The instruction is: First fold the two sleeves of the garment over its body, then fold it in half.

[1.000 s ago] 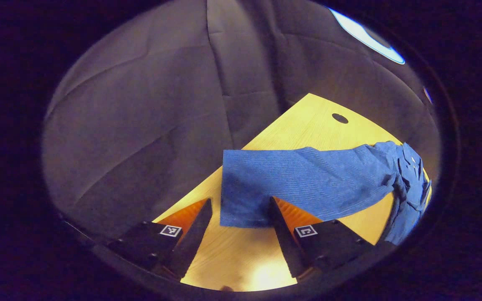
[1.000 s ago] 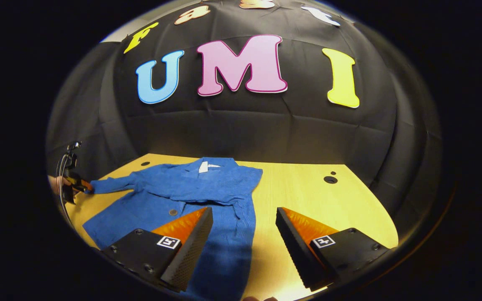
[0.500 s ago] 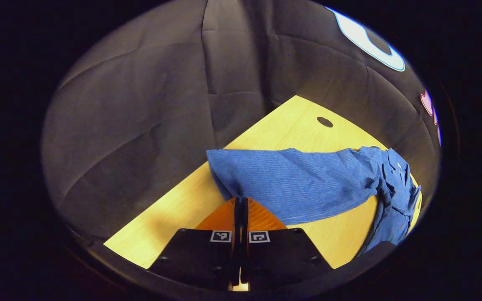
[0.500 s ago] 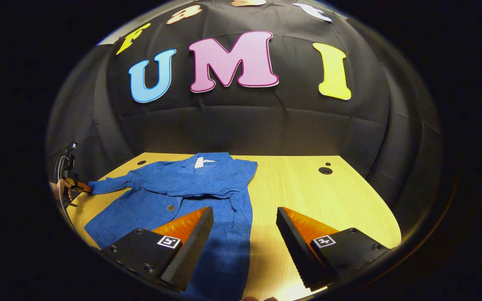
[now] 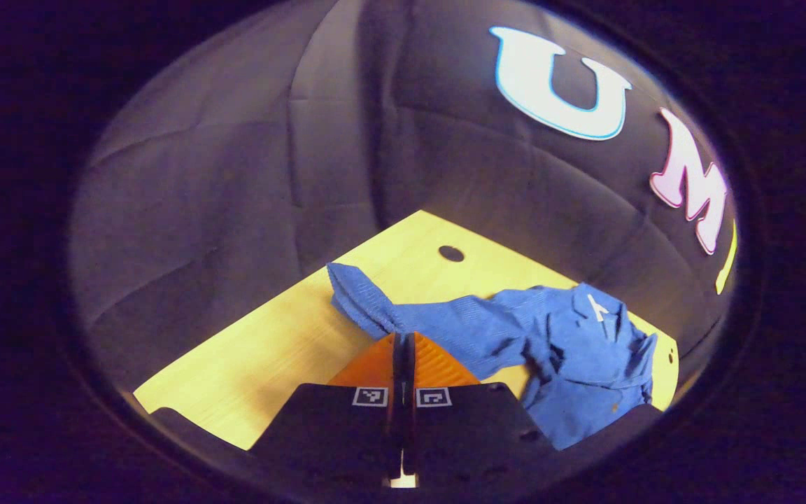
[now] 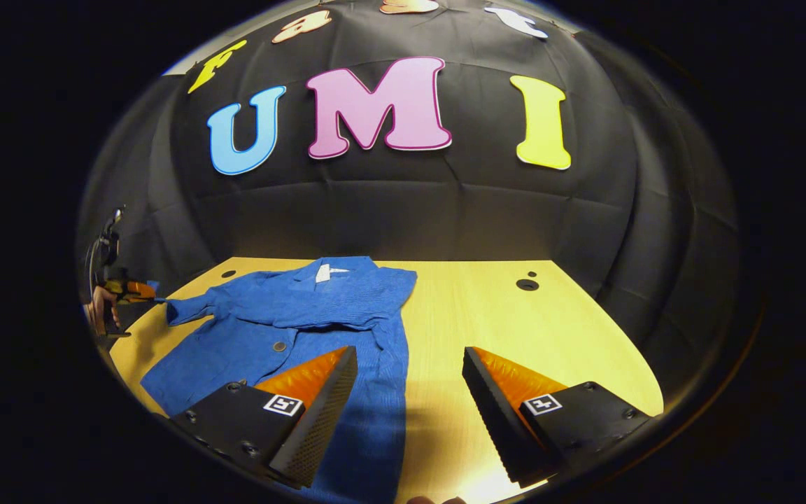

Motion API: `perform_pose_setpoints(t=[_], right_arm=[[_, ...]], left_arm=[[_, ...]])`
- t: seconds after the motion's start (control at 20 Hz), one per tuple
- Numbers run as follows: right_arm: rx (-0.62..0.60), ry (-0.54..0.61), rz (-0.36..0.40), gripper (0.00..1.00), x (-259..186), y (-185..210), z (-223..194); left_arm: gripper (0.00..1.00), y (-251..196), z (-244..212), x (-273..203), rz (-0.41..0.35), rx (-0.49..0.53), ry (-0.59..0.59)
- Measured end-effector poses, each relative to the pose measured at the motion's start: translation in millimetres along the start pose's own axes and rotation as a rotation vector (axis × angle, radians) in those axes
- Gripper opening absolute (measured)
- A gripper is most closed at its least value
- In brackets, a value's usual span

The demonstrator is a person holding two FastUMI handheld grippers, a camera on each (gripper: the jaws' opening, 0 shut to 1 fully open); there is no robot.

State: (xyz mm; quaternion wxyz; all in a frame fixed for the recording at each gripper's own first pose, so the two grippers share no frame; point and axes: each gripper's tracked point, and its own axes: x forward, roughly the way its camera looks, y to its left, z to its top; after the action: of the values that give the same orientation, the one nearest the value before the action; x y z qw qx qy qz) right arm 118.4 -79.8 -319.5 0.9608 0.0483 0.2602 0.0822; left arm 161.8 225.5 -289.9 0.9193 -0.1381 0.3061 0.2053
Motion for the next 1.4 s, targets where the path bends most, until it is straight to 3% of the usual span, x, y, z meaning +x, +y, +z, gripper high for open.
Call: perform_pose_setpoints(t=[0.35,0.55,0.75,0.8,0.85,1.0,1.2,1.4], right_arm=[[0.079,0.033,-0.102,0.98,-15.1,-50.2,-15.7],[0.104,0.052,-0.16,0.98,-21.2,-83.4,-28.4],[0.112,0.09,-0.174,0.98,-29.9,-94.3,-42.0],[0.111,0.095,-0.173,0.98,-29.9,-95.1,-44.6],[0.111,0.1,-0.17,0.98,-29.6,-93.8,-47.5],[0.132,0.136,-0.137,0.98,-29.0,-81.2,-59.8],[0.166,0.223,-0.082,0.98,-27.5,-54.8,-84.1],[0.146,0.355,-0.057,0.98,-36.4,-31.9,-119.0]], left_arm=[[0.0,-239.8,34.1,-25.8,-0.386,0.026,-0.143],[0.0,-382.6,-18.6,-28.7,-0.605,-0.016,-0.015],[0.0,-489.6,-89.6,-23.2,-0.663,-0.056,0.105],[0.06,-505.1,-113.5,-17.2,-0.672,-0.042,0.152],[0.07,-507.4,-123.0,-15.9,-0.673,-0.038,0.163],[0.88,-507.9,-127.5,-17.8,-0.682,-0.036,0.147],[0.85,-445.9,-110.9,-25.4,-0.603,0.025,0.047],[0.85,-315.3,-112.3,-55.2,-0.424,0.219,0.028]])
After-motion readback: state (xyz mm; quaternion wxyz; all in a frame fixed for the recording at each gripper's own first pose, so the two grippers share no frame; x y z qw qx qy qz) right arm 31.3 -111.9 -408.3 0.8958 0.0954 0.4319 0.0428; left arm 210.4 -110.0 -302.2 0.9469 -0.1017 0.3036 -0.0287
